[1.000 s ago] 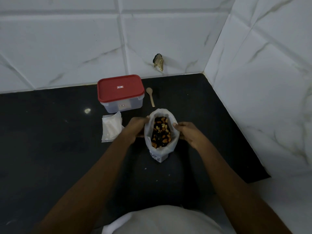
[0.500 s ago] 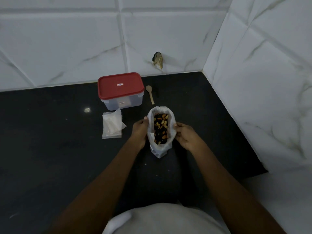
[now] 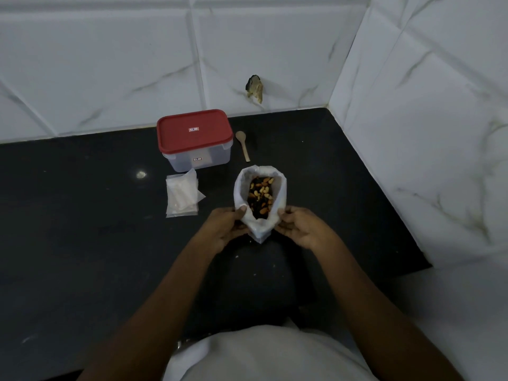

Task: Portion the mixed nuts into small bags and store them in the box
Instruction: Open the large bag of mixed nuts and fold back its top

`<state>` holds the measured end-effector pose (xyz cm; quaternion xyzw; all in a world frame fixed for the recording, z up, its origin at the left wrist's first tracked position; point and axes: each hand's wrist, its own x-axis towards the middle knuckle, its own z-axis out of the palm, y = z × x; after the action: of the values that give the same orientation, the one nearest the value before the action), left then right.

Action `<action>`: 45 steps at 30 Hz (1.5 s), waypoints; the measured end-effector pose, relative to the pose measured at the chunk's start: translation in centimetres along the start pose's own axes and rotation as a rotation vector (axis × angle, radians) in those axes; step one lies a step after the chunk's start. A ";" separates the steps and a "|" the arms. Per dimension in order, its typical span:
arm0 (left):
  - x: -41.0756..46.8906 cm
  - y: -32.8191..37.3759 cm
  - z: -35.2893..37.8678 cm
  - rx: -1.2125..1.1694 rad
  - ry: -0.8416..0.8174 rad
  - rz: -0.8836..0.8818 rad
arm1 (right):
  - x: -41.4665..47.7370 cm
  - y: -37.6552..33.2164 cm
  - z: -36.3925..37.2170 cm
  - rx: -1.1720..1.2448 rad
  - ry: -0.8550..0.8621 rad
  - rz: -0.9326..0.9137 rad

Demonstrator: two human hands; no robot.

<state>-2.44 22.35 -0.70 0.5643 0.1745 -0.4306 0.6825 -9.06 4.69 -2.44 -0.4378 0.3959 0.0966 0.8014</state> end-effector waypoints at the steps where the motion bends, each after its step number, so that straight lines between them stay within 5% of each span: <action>1: 0.0 -0.1 0.0 -0.166 -0.008 -0.048 | 0.0 0.1 0.1 0.133 -0.014 0.023; 4: 0.0 -0.7 -0.1 -0.513 -0.005 -0.129 | 0.2 0.8 0.3 0.438 -0.029 0.074; 7: -0.4 -1.2 0.3 -0.566 -0.009 -0.110 | 0.3 1.5 0.4 0.464 -0.014 0.055; 10: -0.9 -1.8 0.0 -0.380 -0.040 -0.080 | 0.2 1.8 0.0 0.256 0.001 -0.006; 15: -0.9 -3.0 -1.1 0.312 0.055 0.050 | -1.3 2.5 -0.4 -0.231 -0.004 -0.024; 18: -1.0 -3.1 -0.9 0.318 0.060 0.081 | -1.7 2.7 0.0 -0.275 0.004 -0.036; 22: -0.9 -3.2 -0.3 0.118 0.043 0.047 | -1.4 2.6 0.5 -0.138 0.021 -0.033; 27: -1.3 -3.2 -0.2 -0.536 -0.043 -0.121 | -1.1 2.8 0.5 0.277 -0.023 0.048; 37: -0.3 -5.0 1.1 -1.078 -0.032 -0.018 | -1.2 3.6 1.4 0.564 -0.125 0.069; 40: -0.6 -4.6 1.0 -0.866 -0.049 0.079 | -1.5 3.2 0.7 0.418 -0.143 0.003; 45: -0.3 -4.4 0.6 -0.140 0.065 0.135 | -1.1 2.8 0.4 0.026 -0.055 -0.063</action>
<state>-6.23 21.95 -3.02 0.5395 0.1878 -0.3519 0.7415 -10.99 6.92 -3.23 -0.4366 0.3612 0.0781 0.8202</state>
